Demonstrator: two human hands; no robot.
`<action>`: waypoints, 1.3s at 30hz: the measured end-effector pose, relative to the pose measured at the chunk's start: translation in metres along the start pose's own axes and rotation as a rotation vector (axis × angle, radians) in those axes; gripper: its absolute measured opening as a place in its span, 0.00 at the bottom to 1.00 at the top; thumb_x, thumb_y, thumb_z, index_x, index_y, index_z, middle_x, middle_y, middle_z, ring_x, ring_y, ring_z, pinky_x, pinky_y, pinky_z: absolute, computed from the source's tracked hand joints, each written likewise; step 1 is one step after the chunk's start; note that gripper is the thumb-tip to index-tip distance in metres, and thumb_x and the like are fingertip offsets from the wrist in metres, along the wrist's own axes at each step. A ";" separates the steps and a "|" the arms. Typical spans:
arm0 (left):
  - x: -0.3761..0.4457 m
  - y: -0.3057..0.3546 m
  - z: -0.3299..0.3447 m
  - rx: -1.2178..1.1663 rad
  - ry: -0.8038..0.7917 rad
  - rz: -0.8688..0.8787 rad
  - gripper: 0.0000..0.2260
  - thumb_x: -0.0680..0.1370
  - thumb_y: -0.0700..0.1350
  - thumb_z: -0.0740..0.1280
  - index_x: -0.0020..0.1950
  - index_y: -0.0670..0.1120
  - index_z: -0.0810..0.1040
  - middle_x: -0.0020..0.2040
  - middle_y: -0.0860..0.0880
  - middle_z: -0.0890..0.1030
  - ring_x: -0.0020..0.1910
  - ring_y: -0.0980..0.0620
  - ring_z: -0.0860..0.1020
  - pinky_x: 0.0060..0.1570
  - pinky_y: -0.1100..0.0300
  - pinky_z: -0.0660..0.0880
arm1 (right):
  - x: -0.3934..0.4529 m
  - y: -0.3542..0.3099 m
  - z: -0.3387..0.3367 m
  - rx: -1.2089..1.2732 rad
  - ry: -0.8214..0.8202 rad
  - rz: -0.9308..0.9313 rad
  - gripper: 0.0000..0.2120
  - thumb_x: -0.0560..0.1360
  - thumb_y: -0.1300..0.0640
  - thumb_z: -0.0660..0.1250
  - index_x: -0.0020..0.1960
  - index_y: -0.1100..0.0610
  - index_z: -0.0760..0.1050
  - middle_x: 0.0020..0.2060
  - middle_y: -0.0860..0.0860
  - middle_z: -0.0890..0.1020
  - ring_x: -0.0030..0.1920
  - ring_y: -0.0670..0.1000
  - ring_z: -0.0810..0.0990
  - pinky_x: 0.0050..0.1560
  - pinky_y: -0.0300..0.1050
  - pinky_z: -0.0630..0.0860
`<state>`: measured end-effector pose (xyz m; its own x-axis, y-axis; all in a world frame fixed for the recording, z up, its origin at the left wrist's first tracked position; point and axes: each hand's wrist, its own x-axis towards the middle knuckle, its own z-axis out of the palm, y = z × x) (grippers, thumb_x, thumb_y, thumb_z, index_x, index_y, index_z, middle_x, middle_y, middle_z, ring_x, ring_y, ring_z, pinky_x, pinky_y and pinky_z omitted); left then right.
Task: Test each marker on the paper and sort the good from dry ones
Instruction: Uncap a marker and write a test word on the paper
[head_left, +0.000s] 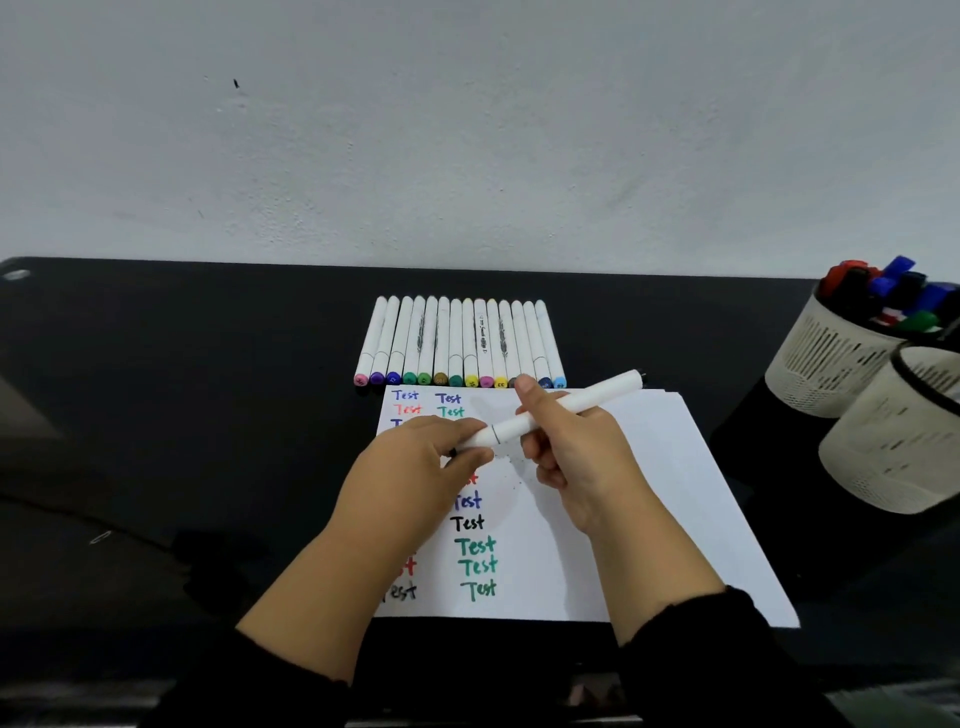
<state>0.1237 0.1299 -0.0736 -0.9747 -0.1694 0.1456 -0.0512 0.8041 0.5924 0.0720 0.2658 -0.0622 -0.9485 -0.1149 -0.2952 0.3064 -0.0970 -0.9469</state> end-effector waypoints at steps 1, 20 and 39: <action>0.000 0.001 0.000 0.004 0.000 0.003 0.14 0.78 0.53 0.63 0.64 0.58 0.74 0.43 0.61 0.73 0.42 0.62 0.70 0.39 0.76 0.63 | 0.000 0.000 0.001 -0.002 -0.014 -0.009 0.12 0.73 0.50 0.71 0.41 0.58 0.76 0.22 0.51 0.73 0.21 0.44 0.66 0.23 0.36 0.63; 0.006 0.007 -0.015 -0.110 -0.305 -0.212 0.09 0.77 0.54 0.64 0.57 0.61 0.77 0.38 0.58 0.79 0.33 0.60 0.73 0.33 0.65 0.68 | 0.001 0.004 0.003 0.016 -0.040 -0.062 0.16 0.74 0.63 0.66 0.32 0.55 0.64 0.20 0.48 0.69 0.21 0.45 0.66 0.24 0.36 0.65; 0.001 0.014 -0.026 -0.205 -0.338 -0.239 0.08 0.78 0.53 0.63 0.55 0.57 0.79 0.39 0.57 0.80 0.35 0.61 0.74 0.34 0.65 0.69 | -0.001 0.001 0.010 0.040 0.006 -0.068 0.13 0.74 0.66 0.64 0.34 0.56 0.65 0.25 0.50 0.66 0.22 0.44 0.64 0.24 0.35 0.64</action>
<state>0.1278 0.1256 -0.0446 -0.9588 -0.1139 -0.2603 -0.2723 0.6296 0.7276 0.0743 0.2561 -0.0616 -0.9677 -0.1006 -0.2310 0.2439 -0.1439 -0.9591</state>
